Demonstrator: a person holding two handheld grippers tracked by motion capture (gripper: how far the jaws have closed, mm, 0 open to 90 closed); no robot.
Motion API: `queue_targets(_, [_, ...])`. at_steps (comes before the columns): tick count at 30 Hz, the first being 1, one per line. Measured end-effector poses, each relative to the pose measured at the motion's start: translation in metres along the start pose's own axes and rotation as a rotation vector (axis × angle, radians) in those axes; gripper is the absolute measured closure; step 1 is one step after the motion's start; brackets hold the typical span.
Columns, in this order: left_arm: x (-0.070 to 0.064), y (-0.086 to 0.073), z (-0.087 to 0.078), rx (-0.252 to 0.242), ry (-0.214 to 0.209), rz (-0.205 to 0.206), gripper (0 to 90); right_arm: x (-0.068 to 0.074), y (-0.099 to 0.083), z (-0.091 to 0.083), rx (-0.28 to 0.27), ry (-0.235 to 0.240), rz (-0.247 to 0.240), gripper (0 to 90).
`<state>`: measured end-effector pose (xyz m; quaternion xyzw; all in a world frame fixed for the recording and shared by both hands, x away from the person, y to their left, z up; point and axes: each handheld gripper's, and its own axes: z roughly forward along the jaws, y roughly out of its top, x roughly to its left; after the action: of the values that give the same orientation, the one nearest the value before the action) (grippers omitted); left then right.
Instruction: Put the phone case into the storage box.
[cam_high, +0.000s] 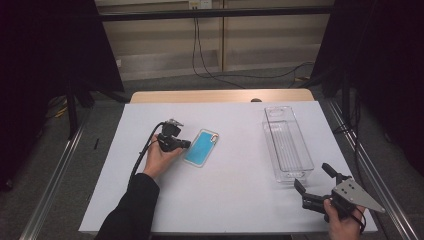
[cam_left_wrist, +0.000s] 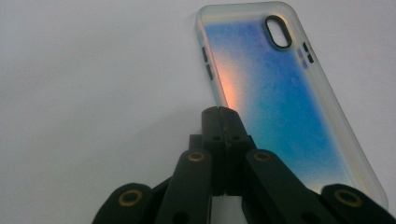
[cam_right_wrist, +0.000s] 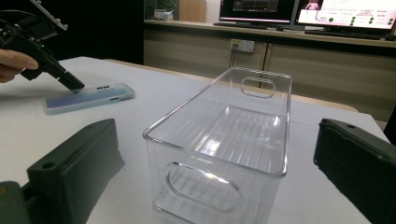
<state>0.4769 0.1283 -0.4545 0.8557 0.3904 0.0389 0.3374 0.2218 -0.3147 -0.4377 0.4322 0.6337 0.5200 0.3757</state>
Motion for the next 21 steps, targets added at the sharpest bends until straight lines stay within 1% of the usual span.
queue_targets(3, [0.0, -0.001, 0.0, -0.003, 0.007, 0.003, 90.0, 0.0, 0.0, 0.0, 0.0, 0.0, 0.0, 0.0])
queue_targets(7, [-0.001, -0.002, 0.0, -0.017, 0.015, -0.004, 90.0, 0.0, 0.0, 0.0, 0.0, 0.001, -0.001, 0.0])
queue_targets(9, [-0.001, -0.003, -0.002, -0.027, 0.017, -0.002, 90.0, 0.0, 0.0, 0.0, 0.0, 0.0, 0.0, 0.0])
queue_targets(10, [0.0, -0.004, -0.003, -0.035, 0.013, -0.011, 90.0, 0.0, 0.0, 0.0, 0.0, 0.0, 0.0, 0.0])
queue_targets(11, [0.0, -0.005, -0.004, -0.046, 0.018, -0.011, 90.0, 0.0, 0.0, 0.0, -0.001, 0.0, 0.001, 0.0])
queue_targets(12, [0.0, -0.005, -0.005, -0.053, 0.015, -0.012, 90.0, 0.0, 0.0, 0.0, -0.001, 0.0, 0.0, 0.0])
queue_targets(13, [0.0, -0.005, -0.005, -0.053, 0.015, -0.012, 90.0, 0.0, 0.0, 0.0, -0.001, 0.0, 0.0, 0.0])
queue_targets(14, [0.0, -0.006, -0.008, -0.066, 0.019, -0.009, 89.5, 0.0, 0.0, 0.0, 0.0, 0.001, 0.0, 0.0])
queue_targets(15, [0.0, -0.006, -0.008, -0.066, 0.019, -0.009, 87.8, 0.0, 0.0, 0.0, 0.0, 0.001, 0.0, 0.0])
queue_targets(17, [0.0, -0.006, -0.013, -0.091, 0.026, -0.009, 85.6, 0.0, 0.0, 0.0, 0.0, 0.0, -0.001, 0.0])
queue_targets(18, [0.0, -0.006, -0.013, -0.091, 0.026, -0.009, 83.5, 0.0, 0.0, 0.0, 0.0, 0.0, -0.001, 0.0])
queue_targets(19, [-0.002, -0.005, -0.017, -0.114, 0.024, -0.003, 82.6, 0.0, 0.0, 0.0, 0.0, 0.001, -0.002, 0.0])
queue_targets(20, [-0.002, -0.004, -0.019, -0.121, 0.027, -0.004, 82.1, 0.0, 0.0, 0.0, 0.0, 0.001, -0.002, 0.0])
queue_targets(21, [-0.003, -0.004, -0.021, -0.135, 0.027, 0.001, 79.8, 0.0, 0.0, 0.0, -0.001, 0.0, -0.002, 0.0])
